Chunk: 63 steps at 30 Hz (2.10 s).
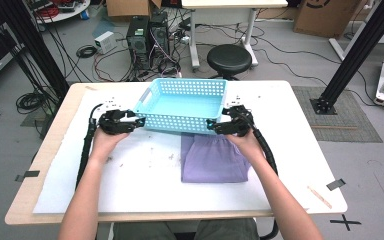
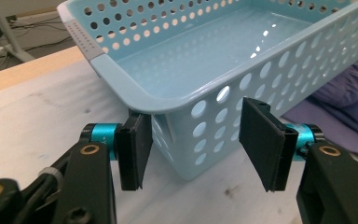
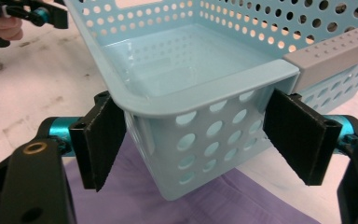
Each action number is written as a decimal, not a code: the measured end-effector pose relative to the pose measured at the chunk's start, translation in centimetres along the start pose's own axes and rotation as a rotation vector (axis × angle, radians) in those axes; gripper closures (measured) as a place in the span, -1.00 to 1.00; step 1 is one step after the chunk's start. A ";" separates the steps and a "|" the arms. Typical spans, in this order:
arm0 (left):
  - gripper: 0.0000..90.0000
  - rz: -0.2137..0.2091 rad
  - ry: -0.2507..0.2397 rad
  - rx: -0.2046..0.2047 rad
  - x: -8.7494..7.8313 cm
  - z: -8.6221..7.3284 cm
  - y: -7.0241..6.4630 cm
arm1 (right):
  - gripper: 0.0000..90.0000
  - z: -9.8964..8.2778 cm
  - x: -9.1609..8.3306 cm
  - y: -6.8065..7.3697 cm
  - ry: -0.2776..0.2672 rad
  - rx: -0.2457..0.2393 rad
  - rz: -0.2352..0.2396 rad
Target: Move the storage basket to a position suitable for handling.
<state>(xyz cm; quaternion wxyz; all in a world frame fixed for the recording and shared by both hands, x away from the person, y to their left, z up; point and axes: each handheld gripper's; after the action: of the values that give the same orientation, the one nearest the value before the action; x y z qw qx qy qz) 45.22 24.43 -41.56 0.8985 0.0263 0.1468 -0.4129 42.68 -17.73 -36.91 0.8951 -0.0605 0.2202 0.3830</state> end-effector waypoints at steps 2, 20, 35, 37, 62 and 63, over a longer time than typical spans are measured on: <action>-0.01 -0.009 0.004 0.003 0.7 0.3 -0.7 | -0.52 -0.2 -0.6 -1.1 0.003 0.017 0.003; 0.02 -0.044 -0.013 0.029 4.7 0.8 -5.9 | -0.08 -4.0 -3.3 -6.6 0.051 0.028 -0.101; -0.10 -0.003 -0.003 0.034 5.8 1.8 -7.5 | 0.00 -4.1 -4.0 -7.0 0.048 0.027 -0.149; -0.11 -0.004 -0.004 0.026 6.1 1.8 -7.8 | 0.01 -4.2 -4.3 -7.3 0.051 0.033 -0.151; -0.25 0.058 0.015 0.097 7.1 1.3 -10.4 | -0.28 -6.2 -5.6 -7.6 0.059 0.042 -0.299; -0.26 0.064 0.012 0.103 6.8 1.3 -10.6 | -0.29 -6.4 -5.9 -7.5 0.045 0.052 -0.305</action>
<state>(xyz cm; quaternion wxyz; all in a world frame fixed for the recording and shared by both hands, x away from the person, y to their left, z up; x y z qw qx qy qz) 41.83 12.25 -41.46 0.9077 0.0796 0.1301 -0.3909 42.18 -28.60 -40.48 0.9390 -0.0786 0.2382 0.2354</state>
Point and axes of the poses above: each handheld gripper's, and its own axes: x roughly forward along the jaws, z roughly out of its top, y roughly to its left, and after that the axes turned 7 degrees about -y, right-handed
